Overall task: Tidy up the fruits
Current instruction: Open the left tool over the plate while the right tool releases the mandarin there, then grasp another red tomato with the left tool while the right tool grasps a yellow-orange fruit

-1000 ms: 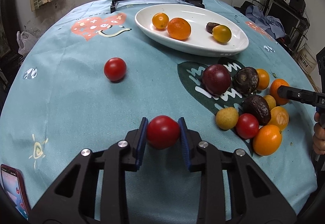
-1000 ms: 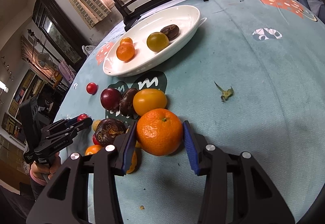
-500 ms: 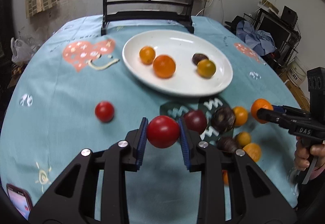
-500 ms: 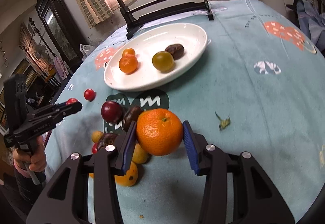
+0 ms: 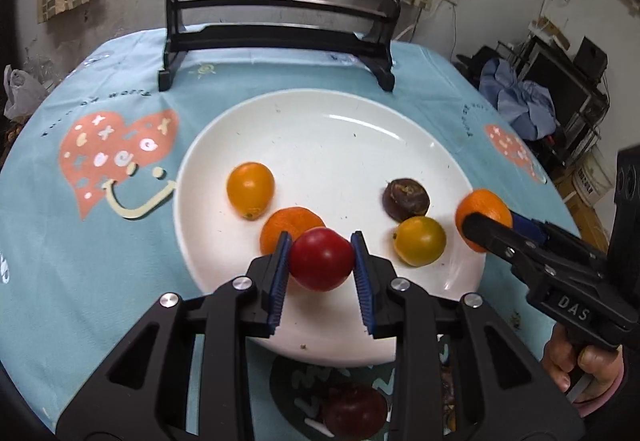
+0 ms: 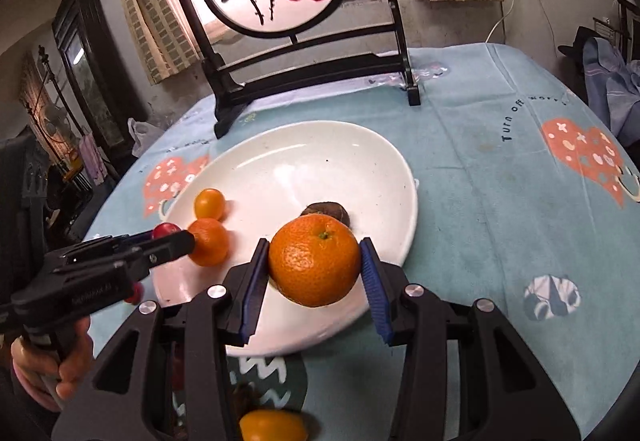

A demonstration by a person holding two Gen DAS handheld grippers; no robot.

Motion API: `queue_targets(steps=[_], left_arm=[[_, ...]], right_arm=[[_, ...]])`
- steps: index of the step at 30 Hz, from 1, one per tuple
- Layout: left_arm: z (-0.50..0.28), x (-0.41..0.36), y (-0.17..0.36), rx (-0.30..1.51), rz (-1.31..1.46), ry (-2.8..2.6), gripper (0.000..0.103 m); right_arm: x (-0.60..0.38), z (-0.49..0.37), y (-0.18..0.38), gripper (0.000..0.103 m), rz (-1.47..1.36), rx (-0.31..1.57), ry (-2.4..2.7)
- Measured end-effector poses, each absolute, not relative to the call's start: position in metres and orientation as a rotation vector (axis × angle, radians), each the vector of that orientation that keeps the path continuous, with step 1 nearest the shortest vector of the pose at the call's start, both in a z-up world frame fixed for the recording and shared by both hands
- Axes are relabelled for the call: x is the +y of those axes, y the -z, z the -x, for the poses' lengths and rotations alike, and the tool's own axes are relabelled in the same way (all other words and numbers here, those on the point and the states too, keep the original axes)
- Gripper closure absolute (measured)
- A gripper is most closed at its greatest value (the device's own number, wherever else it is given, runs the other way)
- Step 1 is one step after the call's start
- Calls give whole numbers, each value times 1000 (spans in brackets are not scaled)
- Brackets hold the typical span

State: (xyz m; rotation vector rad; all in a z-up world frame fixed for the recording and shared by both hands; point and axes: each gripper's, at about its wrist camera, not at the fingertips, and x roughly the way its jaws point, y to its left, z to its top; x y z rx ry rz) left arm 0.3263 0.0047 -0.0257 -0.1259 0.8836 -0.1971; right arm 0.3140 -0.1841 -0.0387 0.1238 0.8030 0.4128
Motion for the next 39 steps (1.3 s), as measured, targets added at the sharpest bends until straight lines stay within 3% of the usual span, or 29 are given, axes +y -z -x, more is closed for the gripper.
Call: queue_targets(steps=[8,11,13,16,21,31,39], left_arm=[[-327,-5,28,855,79,197,72],[-323,-6,26,850,87,211,69],[-318,-6,21,831,86,212,49],[-306,5,6,788,94,168,30],[-277,47,-11,720,148,71,12],[-228,134,29,794,395,-109,9],[-217,130,29,791,366,-99,9]], right_arm=[[-180,-318,41,56,-118,793,-414],[-180,-316,39,48,-125,786,-415],[-183,-311,33,46,-129,766,-412],[-187,-295,19,46,-112,715,-416],[-190,-257,5,44,-92,678,-497],[-175,-213,44,43,40,825,-627],[-186,-208,54,43,78,871,-596]])
